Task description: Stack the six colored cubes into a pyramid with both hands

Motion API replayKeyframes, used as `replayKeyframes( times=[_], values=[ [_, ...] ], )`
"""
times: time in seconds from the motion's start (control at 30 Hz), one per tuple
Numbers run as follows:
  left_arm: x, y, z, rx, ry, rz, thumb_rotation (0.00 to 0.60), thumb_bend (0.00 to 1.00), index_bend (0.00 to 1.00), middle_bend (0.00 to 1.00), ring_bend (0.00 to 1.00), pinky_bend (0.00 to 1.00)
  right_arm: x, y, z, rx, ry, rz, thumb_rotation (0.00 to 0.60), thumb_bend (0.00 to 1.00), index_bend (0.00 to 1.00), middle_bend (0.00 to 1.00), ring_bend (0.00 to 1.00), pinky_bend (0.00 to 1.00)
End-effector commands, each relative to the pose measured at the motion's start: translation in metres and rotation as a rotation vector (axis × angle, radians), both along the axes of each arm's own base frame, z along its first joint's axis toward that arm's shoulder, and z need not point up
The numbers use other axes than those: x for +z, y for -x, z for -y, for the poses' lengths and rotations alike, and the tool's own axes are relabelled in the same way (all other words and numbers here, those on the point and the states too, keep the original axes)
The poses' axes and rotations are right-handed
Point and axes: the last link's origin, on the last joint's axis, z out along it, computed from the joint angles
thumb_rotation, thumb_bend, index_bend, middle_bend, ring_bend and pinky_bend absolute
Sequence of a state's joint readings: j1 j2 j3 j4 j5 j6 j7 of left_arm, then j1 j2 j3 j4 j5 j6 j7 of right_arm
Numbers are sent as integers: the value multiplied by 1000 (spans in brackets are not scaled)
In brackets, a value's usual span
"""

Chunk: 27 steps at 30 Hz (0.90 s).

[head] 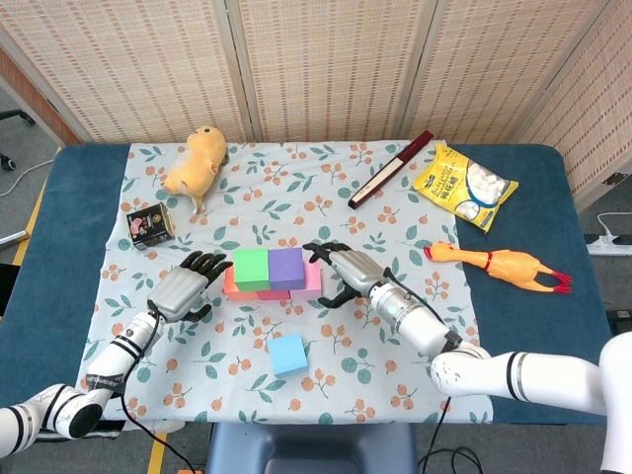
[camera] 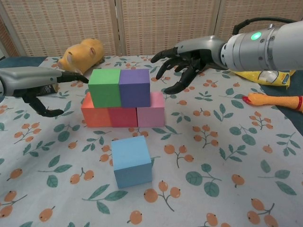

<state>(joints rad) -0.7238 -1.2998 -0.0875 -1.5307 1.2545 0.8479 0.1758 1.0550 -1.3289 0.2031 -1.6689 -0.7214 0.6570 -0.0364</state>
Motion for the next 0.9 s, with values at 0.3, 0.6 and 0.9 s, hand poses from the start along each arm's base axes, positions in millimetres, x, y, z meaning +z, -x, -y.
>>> replayKeyframes(
  times=[0.3, 0.6, 0.9],
  values=[
    [9, 48, 16, 124, -31, 4, 600, 404, 25, 0, 0, 15, 19, 36, -6, -54, 12, -68, 600, 215, 0, 188, 0, 0],
    [-1, 64, 20, 163, -16, -23, 600, 404, 25, 0, 0, 15, 11, 44, -6, -67, -1, -84, 600, 215, 0, 188, 0, 0],
    [-21, 68, 20, 180, 16, -51, 600, 405, 25, 0, 0, 15, -15, 48, -5, -61, -27, -107, 600, 215, 0, 188, 0, 0]
  ],
)
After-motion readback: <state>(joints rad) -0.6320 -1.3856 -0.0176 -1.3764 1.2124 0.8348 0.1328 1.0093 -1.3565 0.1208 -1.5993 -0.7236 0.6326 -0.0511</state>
